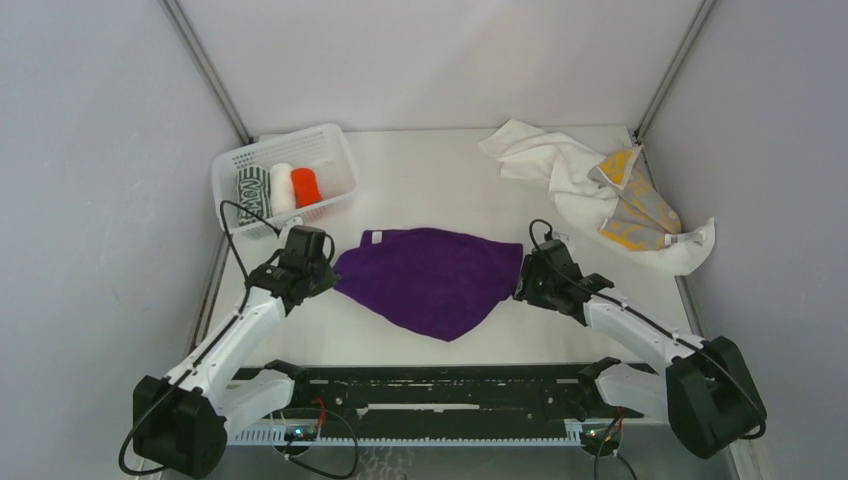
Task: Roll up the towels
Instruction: Place the towel at the center of the board, then flatten out the towel at the center of the board.
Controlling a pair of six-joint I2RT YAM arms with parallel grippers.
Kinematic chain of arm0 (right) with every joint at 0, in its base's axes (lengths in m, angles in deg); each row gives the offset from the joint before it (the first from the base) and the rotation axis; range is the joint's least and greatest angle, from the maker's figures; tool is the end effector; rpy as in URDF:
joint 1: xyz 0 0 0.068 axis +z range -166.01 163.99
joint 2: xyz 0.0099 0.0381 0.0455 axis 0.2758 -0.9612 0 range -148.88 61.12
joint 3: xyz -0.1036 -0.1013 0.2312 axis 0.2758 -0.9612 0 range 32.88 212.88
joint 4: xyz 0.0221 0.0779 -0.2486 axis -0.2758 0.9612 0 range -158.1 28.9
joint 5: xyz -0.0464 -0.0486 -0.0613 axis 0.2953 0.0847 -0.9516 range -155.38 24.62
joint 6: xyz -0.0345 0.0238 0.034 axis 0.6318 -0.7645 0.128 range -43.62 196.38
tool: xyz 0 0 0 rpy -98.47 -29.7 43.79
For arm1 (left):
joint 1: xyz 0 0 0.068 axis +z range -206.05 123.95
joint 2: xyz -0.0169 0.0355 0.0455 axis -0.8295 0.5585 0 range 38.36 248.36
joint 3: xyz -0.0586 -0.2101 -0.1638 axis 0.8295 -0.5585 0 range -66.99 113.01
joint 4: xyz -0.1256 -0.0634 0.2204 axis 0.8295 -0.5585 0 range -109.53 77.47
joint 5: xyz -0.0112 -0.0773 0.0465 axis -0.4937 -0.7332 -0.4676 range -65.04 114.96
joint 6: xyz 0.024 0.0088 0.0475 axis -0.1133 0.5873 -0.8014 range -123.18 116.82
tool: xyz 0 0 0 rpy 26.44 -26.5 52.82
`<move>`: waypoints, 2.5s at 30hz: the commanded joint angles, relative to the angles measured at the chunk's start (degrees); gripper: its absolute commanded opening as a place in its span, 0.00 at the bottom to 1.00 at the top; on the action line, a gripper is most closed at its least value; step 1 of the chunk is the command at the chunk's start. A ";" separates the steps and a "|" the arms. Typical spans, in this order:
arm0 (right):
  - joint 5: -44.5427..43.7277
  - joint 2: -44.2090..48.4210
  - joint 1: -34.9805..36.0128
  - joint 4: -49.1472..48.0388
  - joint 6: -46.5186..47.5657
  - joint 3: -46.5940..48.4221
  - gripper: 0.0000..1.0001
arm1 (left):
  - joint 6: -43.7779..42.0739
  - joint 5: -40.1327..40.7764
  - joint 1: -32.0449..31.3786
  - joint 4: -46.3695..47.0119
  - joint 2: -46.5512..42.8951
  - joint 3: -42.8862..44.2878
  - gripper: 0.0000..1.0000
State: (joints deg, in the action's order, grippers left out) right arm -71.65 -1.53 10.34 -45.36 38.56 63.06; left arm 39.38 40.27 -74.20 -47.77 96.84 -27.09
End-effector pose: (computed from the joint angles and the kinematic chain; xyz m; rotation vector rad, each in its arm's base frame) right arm 0.1810 0.0853 0.1772 0.2990 2.5370 0.3064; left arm 0.1905 -0.0525 0.2299 -0.6268 2.3860 -0.1211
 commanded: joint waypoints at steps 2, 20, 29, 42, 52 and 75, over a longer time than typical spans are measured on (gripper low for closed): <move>2.75 -3.27 0.35 -6.71 -4.27 -0.99 0.45 | 0.61 0.53 -0.19 -2.32 -3.90 -1.69 0.00; 6.86 -13.66 1.78 -16.59 -2.65 1.76 0.04 | -0.53 3.30 -0.13 -6.12 -8.40 0.79 0.00; -11.72 -0.55 0.79 19.63 12.94 27.47 0.00 | -3.11 11.28 1.78 -16.83 -17.66 9.35 0.00; -12.58 -10.14 0.51 22.92 13.27 35.77 0.59 | -6.34 6.56 1.83 -13.65 -13.56 6.89 0.00; -3.35 -7.86 1.14 15.64 6.27 17.79 0.48 | -9.20 7.33 1.85 -12.28 -9.43 7.54 0.00; -11.60 -8.92 22.65 20.08 -26.75 7.97 0.46 | -10.63 6.53 3.59 -9.73 -12.32 5.58 0.00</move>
State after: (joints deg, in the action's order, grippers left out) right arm -79.84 -10.08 32.11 -27.33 17.82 70.64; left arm 30.18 47.05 -71.44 -59.82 85.98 -20.18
